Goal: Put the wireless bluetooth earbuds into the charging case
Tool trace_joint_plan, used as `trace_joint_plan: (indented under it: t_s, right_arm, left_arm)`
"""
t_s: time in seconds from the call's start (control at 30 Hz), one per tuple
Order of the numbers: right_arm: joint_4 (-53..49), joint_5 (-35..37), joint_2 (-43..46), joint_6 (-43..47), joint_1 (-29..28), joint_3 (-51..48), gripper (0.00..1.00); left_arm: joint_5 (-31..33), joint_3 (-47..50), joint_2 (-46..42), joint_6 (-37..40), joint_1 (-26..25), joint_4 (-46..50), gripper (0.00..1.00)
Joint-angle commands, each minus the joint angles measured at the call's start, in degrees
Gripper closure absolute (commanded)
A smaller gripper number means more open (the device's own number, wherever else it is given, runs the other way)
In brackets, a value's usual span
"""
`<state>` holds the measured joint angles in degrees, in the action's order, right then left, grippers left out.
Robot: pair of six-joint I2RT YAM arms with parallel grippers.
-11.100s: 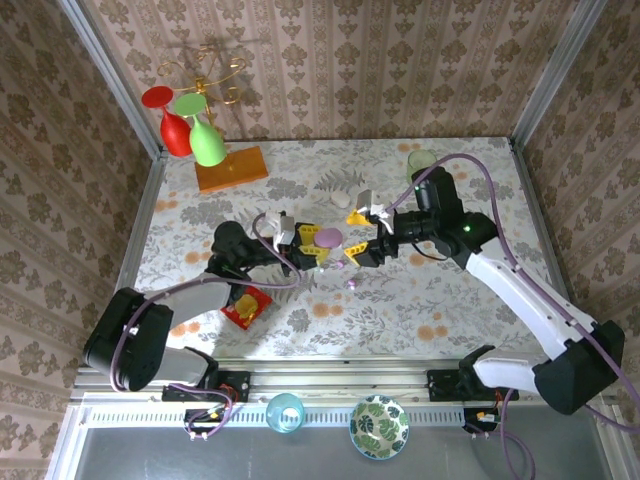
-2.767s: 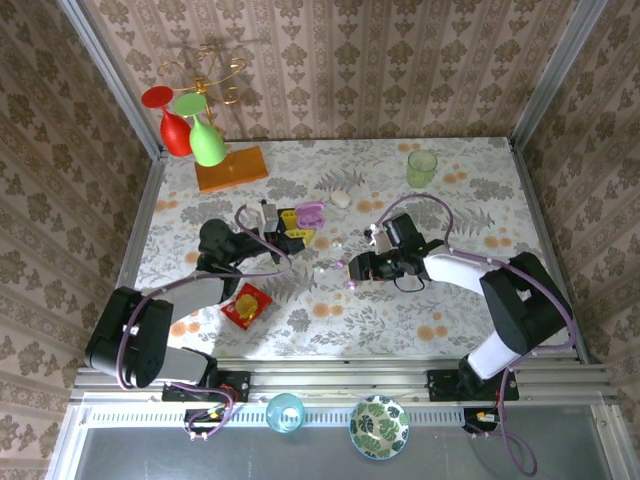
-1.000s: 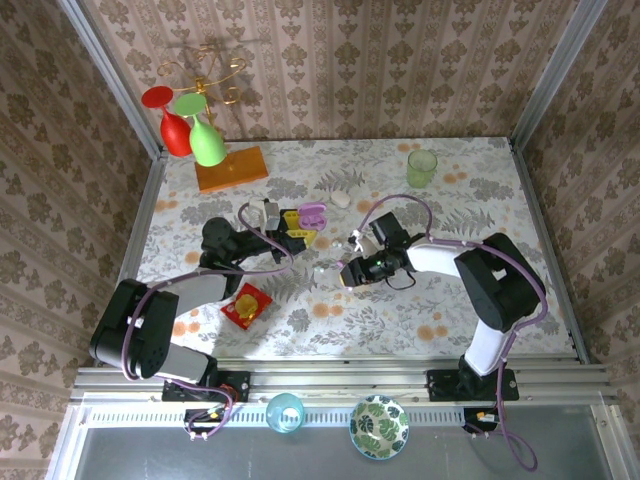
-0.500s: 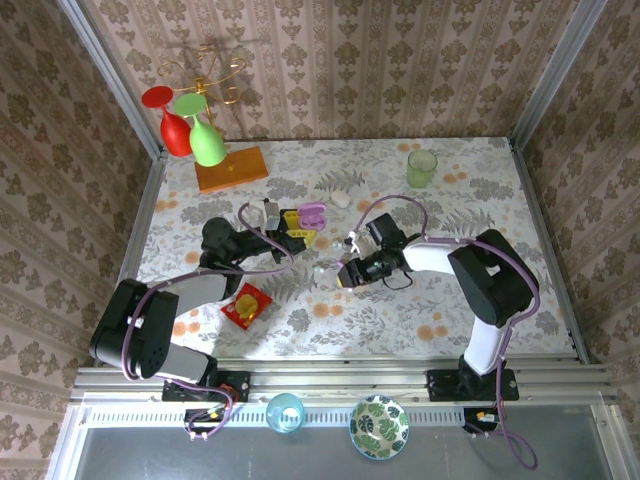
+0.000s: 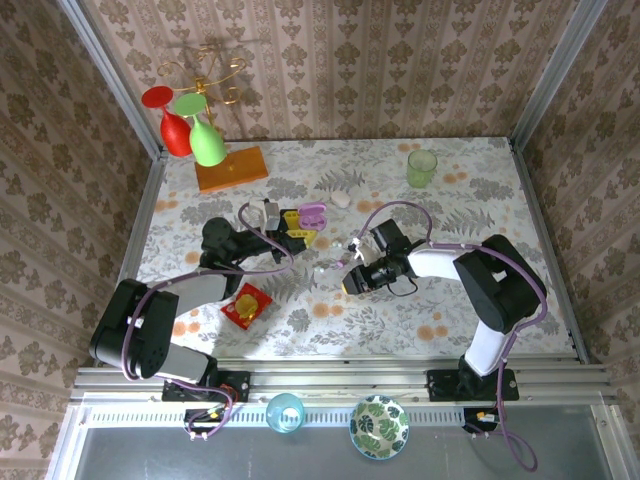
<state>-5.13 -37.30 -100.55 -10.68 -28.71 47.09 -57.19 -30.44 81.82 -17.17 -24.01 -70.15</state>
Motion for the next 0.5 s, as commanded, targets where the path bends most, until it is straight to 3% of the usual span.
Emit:
trace_joint_plan:
  t_s: [0.0, 0.17, 0.47]
  right_arm:
    - [-1.7, -0.8, -0.8, -0.4, -0.2, 0.2, 0.70]
    - [-1.2, -0.1, -1.4, -1.4, -0.2, 0.9, 0.77]
    - [-0.2, 2.1, -1.1, -4.0, -0.2, 0.5, 0.79]
  left_arm:
    - [-1.0, -1.8, 0.9, -0.9, -0.4, -2.6, 0.80]
    - [-0.9, -1.6, 0.7, -1.0, -0.5, -2.5, 0.80]
    - [-0.8, -1.6, 0.8, -0.8, -0.5, -2.6, 0.80]
